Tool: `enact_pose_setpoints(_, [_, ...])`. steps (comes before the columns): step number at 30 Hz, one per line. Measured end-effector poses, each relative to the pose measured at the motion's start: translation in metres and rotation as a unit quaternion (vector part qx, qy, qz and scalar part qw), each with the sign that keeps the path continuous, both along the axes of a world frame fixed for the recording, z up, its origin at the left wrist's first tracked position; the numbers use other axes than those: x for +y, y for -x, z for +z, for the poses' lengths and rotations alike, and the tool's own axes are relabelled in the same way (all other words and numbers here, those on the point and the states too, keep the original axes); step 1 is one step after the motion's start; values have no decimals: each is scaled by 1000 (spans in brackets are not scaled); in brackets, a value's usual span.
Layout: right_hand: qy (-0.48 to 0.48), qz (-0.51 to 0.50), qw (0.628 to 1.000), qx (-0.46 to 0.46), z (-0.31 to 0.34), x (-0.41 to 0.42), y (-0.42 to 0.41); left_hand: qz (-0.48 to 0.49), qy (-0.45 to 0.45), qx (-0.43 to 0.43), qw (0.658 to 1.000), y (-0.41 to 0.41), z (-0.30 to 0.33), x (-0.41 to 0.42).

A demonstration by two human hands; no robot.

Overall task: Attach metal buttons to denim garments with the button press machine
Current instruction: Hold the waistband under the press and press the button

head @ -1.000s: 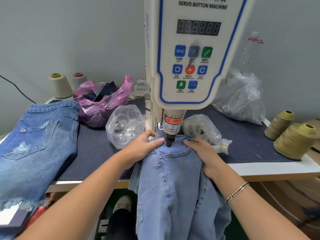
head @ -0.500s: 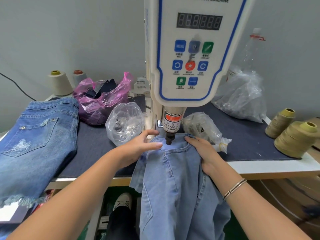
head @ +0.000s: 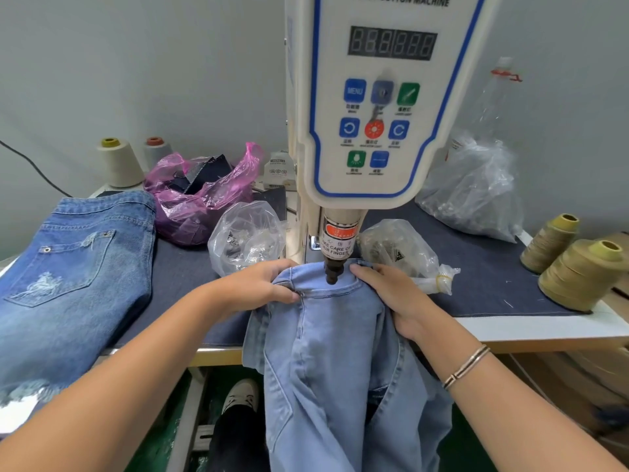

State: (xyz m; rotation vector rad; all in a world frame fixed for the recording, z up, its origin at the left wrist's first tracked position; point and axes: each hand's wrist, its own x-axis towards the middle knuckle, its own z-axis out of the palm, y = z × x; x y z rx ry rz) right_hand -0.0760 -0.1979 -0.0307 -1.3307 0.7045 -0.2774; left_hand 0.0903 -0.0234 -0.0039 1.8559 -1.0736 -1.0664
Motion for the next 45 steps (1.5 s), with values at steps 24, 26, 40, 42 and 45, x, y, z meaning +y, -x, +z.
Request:
enact_pose_setpoints(24, [-101,-14,994,-45,-9,5,-7,27,97,241,965,2,-33,2])
enact_pose_setpoints(26, [-100,-15,994,-42,-11,6,-7,38,108,247,962,2,-38,2])
enact_pose_setpoints(40, [-109,-28,992,-60,-15,8,-7,87,161,270,945,7,-50,2])
enact_pose_setpoints(42, [-110,-31,991,-64,-15,8,-7,86,161,269,946,7,-49,2])
enact_pose_setpoints(45, [-106,-27,992,-64,-14,9,-7,83,163,273,945,7,-49,2])
